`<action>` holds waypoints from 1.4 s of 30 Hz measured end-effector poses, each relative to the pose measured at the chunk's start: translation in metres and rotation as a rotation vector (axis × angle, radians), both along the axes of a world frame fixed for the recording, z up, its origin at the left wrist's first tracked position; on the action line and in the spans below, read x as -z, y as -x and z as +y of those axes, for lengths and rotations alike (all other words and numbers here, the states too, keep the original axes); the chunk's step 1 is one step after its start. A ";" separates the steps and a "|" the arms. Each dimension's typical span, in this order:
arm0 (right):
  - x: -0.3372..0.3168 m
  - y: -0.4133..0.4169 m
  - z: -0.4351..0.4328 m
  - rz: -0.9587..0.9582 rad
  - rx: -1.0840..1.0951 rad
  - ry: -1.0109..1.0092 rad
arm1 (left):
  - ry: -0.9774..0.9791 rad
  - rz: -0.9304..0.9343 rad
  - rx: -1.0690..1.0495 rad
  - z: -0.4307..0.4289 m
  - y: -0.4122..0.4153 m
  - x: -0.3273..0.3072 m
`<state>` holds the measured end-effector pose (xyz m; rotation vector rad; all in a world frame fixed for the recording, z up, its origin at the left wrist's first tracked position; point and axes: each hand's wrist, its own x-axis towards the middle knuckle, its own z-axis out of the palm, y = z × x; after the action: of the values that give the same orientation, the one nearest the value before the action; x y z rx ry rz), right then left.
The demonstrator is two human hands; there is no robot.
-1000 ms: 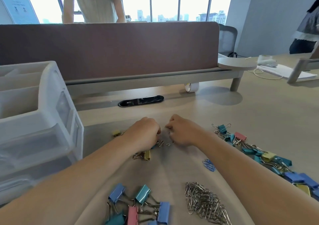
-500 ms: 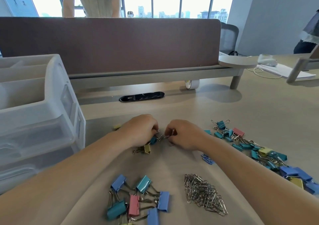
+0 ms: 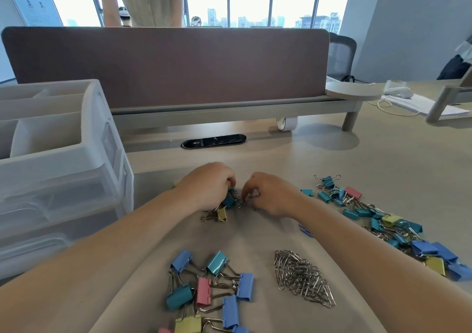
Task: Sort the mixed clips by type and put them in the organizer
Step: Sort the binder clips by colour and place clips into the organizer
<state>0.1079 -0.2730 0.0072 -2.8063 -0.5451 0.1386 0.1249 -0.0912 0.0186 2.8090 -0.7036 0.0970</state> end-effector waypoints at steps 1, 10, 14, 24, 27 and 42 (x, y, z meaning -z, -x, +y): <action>-0.001 0.004 -0.003 0.001 0.000 0.000 | 0.003 0.003 -0.003 0.000 0.001 0.001; -0.004 0.048 -0.027 0.034 0.026 -0.097 | -0.084 -0.056 0.083 -0.018 0.018 0.017; -0.010 0.050 -0.039 -0.021 0.128 -0.133 | -0.254 -0.159 0.099 -0.026 0.018 0.019; 0.006 0.006 -0.026 -0.051 0.101 0.157 | -0.496 -0.276 0.104 -0.034 0.019 0.020; 0.009 0.000 -0.023 -0.063 0.103 0.209 | -0.496 -0.275 0.112 -0.033 0.018 0.018; -0.008 0.056 -0.039 -0.009 -0.025 0.144 | -0.320 -0.350 0.214 -0.027 0.038 0.029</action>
<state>0.0514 -0.3115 0.0148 -2.9417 -0.5942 0.1769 0.0866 -0.1182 -0.0105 3.0253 -1.1906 0.4857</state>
